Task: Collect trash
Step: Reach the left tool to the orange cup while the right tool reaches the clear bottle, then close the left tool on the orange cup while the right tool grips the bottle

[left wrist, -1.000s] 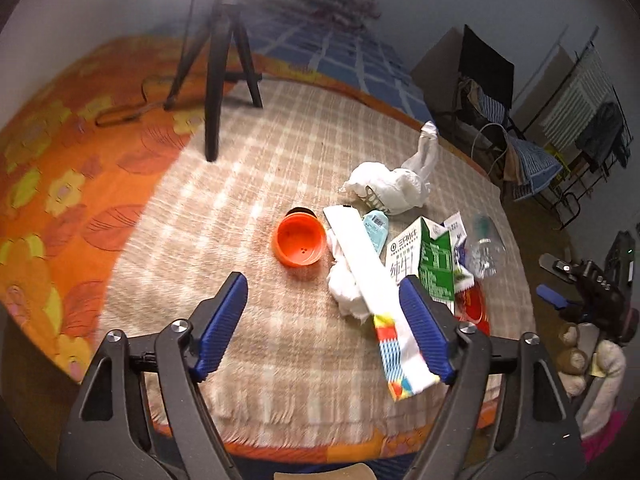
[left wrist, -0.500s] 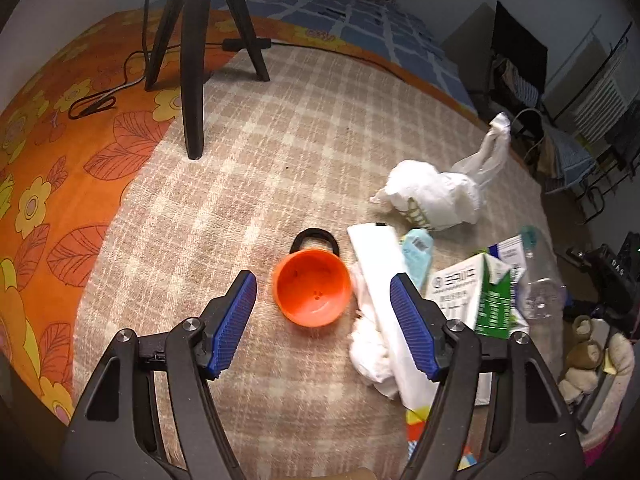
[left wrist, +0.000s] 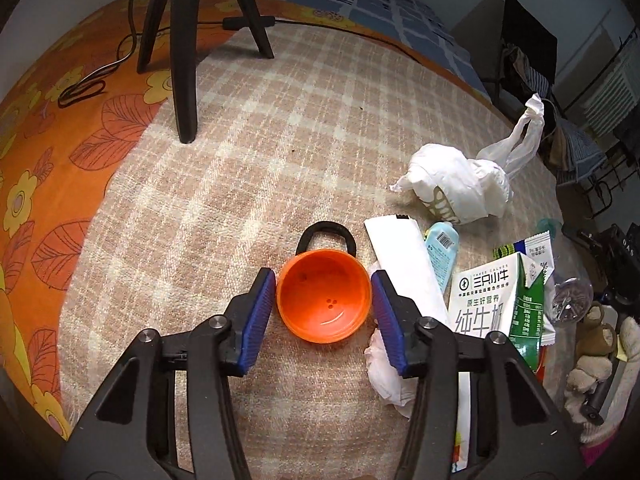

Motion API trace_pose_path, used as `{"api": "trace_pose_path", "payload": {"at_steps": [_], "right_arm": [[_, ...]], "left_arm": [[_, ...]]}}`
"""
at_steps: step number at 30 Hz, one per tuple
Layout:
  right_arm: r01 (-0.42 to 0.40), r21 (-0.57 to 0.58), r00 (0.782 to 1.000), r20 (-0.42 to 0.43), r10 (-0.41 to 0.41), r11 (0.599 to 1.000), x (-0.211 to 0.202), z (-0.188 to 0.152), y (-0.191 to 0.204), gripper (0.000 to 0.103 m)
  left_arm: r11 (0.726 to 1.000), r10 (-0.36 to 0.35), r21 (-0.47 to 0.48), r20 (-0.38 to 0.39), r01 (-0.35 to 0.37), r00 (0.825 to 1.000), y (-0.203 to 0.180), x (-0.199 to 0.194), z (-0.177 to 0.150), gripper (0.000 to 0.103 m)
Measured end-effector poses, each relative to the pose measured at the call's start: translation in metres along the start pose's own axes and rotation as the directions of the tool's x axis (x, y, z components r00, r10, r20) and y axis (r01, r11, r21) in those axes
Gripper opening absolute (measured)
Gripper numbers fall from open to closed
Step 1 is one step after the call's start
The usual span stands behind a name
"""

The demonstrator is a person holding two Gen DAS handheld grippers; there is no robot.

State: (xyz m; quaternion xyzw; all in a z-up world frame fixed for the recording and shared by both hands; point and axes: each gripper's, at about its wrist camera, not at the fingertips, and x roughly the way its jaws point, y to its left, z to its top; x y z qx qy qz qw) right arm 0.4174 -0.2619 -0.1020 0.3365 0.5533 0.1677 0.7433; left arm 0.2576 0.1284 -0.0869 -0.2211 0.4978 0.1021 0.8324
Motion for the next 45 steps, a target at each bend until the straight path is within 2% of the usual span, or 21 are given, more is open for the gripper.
{"api": "trace_pose_path", "payload": {"at_steps": [2,4,12,21,28,35,38,45], "right_arm": [[-0.025,0.015,1.0,-0.004,0.025,1.0,0.004,0.001,-0.002,0.079],[-0.063,0.027,0.998,-0.015,0.063,0.998,0.007,0.001,-0.003,0.069],[-0.106,0.006,0.994,0.01,0.106,0.994,-0.002,-0.001,0.006,0.067],[-0.067,-0.195,0.987,0.128,0.094,0.978,-0.053,-0.013,0.05,0.065],[0.021,-0.381,0.969,0.234,0.074,0.924,-0.096,-0.038,0.087,0.063],[0.078,-0.513,0.945,0.311,0.1,0.855,-0.141,-0.075,0.114,0.063],[0.083,-0.551,0.94,0.319,0.119,0.83,-0.159,-0.096,0.118,0.063],[0.055,-0.604,0.949,0.28,0.147,0.795,-0.185,-0.141,0.109,0.063]], "left_arm": [[1.0,0.001,0.007,0.003,-0.001,1.0,-0.003,0.001,0.001,0.05],[1.0,0.0,0.009,0.007,0.0,1.0,-0.003,0.001,0.001,0.05],[0.999,-0.03,-0.019,0.025,0.031,0.999,0.005,-0.009,0.006,0.05],[0.999,-0.037,-0.005,0.076,0.038,0.996,0.008,-0.044,0.002,0.05],[0.999,-0.045,0.026,0.142,0.042,0.989,0.0,-0.085,-0.012,0.05],[0.996,-0.076,0.059,0.183,0.067,0.98,-0.012,-0.12,-0.033,0.05],[0.994,-0.089,0.085,0.194,0.074,0.977,-0.017,-0.133,-0.045,0.05],[0.987,-0.134,0.109,0.193,0.115,0.972,-0.021,-0.157,-0.083,0.05]]}}
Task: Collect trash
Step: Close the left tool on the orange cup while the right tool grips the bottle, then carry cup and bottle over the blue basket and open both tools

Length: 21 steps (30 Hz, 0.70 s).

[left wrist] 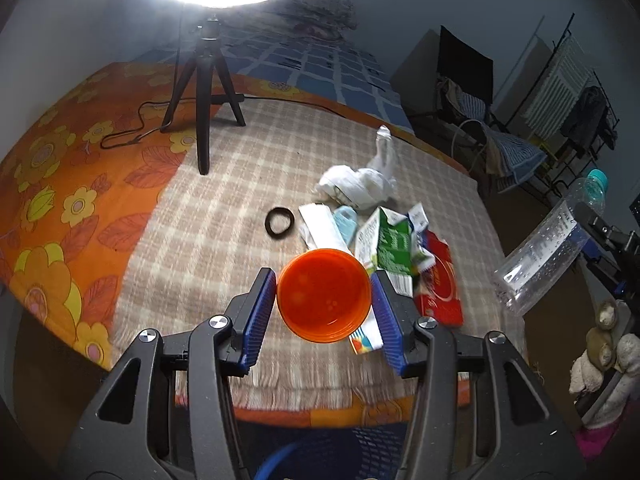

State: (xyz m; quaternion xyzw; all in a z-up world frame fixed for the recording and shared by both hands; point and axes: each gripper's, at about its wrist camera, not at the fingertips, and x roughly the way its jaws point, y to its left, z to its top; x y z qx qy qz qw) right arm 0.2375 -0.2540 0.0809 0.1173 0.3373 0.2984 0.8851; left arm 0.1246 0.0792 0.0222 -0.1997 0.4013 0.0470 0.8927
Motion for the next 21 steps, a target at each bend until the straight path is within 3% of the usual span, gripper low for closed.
{"api": "trace_pose_path", "payload": {"at_steps": [10,21], "right_arm": [[-0.045,-0.12,0.996,-0.082,0.035,0.992,-0.031,-0.051,0.031,0.063],[-0.038,-0.233,0.988,-0.153,0.002,0.972,-0.044,-0.121,0.057,0.063]], "left_arm": [[0.997,-0.018,0.076,-0.006,0.018,1.0,-0.016,-0.031,-0.049,0.05],[0.988,-0.005,0.154,-0.098,0.02,0.995,-0.026,-0.023,-0.11,0.05]]}}
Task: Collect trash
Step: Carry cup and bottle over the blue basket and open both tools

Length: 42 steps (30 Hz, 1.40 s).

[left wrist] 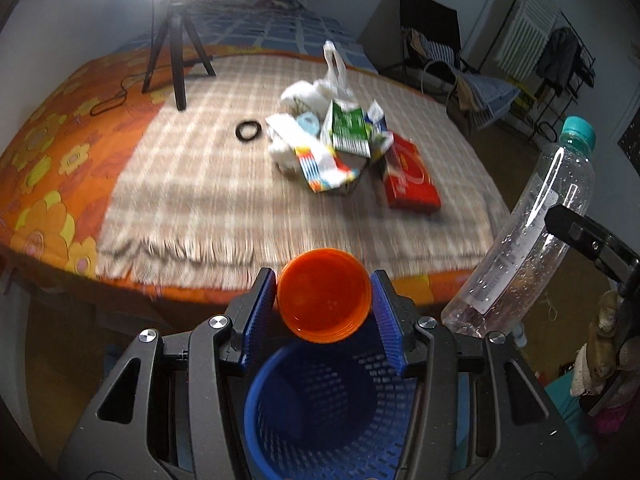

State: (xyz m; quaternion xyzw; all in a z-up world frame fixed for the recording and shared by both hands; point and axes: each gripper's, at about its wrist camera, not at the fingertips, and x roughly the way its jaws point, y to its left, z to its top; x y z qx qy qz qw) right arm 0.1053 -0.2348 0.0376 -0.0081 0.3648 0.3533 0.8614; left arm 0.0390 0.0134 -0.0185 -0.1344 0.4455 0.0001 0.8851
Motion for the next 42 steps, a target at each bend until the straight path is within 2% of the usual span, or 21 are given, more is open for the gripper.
{"api": "trace_pose_path", "payload": {"at_steps": [11,24,34,37,38,42], "right_arm": [[0.009,-0.067,0.992,-0.121,-0.017,0.998,0.016,-0.059,0.018,0.063],[0.019,-0.095,0.965,-0.26,-0.043,0.995,0.044,-0.105,0.02,0.063],[0.024,-0.086,0.933,-0.357,-0.053,0.996,0.062,-0.125,0.016,0.066],[0.028,-0.087,0.933,-0.355,-0.057,0.996,0.063,-0.125,0.015,0.075],[0.029,-0.088,0.935,-0.349,-0.058,0.996,0.062,-0.124,0.015,0.078],[0.03,-0.087,0.94,-0.336,-0.058,0.996,0.061,-0.121,0.016,0.078]], "left_arm": [[1.0,0.013,0.025,-0.106,-0.01,0.994,-0.001,0.025,-0.046,0.05],[0.997,0.035,0.073,-0.252,-0.018,0.967,-0.008,0.061,-0.098,0.05],[0.995,0.069,0.085,-0.296,-0.046,0.953,-0.006,0.075,-0.108,0.051],[0.996,0.069,0.08,-0.29,-0.048,0.955,-0.005,0.075,-0.108,0.063],[0.996,0.07,0.08,-0.285,-0.049,0.956,-0.004,0.075,-0.107,0.063],[0.996,0.071,0.079,-0.287,-0.05,0.955,-0.005,0.078,-0.104,0.063]]}}
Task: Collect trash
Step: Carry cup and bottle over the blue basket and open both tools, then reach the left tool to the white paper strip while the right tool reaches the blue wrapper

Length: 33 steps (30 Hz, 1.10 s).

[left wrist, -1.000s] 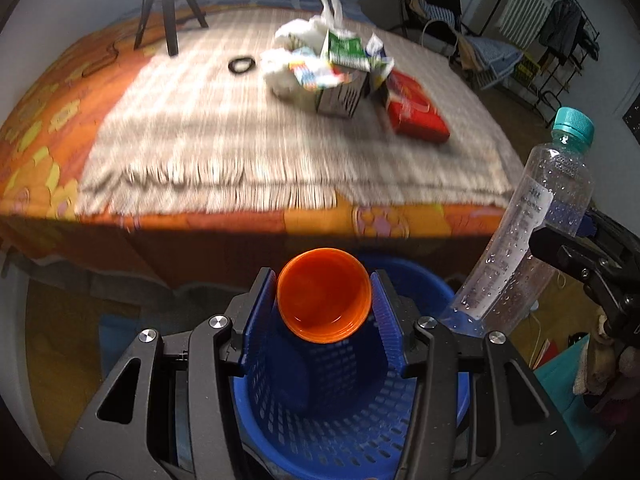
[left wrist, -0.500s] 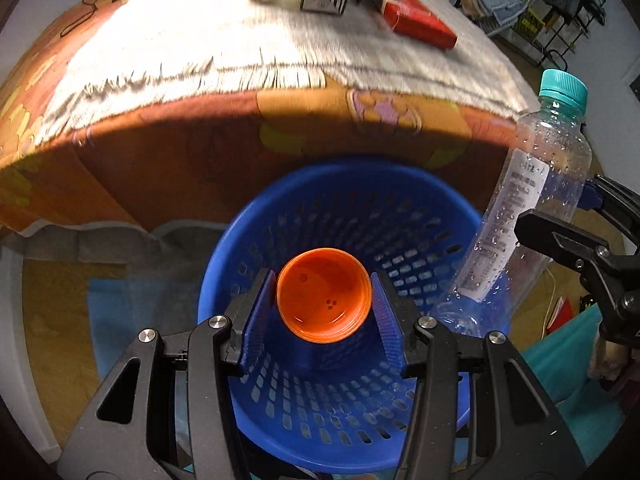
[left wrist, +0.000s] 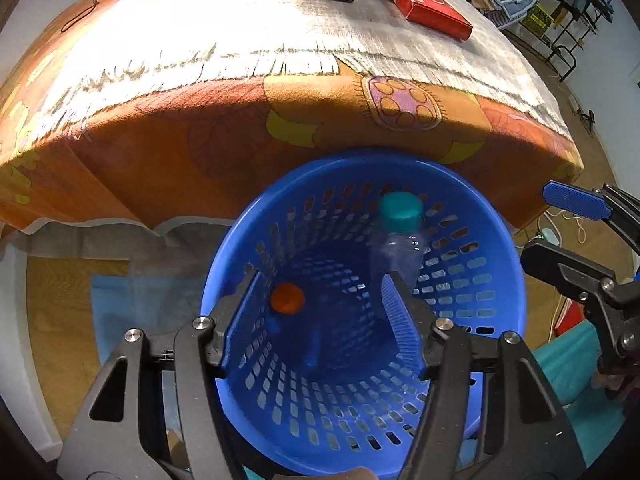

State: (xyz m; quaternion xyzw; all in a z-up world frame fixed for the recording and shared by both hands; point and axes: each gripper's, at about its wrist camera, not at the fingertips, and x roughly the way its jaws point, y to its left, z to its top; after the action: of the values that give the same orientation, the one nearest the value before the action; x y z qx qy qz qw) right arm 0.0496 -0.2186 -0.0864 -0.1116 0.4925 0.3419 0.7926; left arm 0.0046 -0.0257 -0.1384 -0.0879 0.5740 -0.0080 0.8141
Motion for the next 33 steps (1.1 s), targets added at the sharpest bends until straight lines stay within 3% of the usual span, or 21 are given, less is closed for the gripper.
{"api": "trace_pose_path", "payload": {"at_steps": [16,21,33], "right_arm": [[0.001,0.043,0.999,0.053,-0.003,0.999,-0.012,0.009,-0.007,0.078],[-0.004,0.062,0.997,0.083,-0.001,0.998,-0.017,0.015,-0.01,0.084],[-0.021,0.103,0.989,0.147,0.005,0.994,-0.026,0.034,-0.019,0.086]], "left_arm": [[1.0,-0.009,-0.016,0.023,0.009,1.0,0.001,-0.005,0.007,0.063],[0.999,-0.024,-0.038,0.052,0.026,0.998,0.004,-0.015,0.017,0.063],[0.994,-0.055,-0.088,0.145,0.068,0.988,0.016,-0.041,0.049,0.063]]}}
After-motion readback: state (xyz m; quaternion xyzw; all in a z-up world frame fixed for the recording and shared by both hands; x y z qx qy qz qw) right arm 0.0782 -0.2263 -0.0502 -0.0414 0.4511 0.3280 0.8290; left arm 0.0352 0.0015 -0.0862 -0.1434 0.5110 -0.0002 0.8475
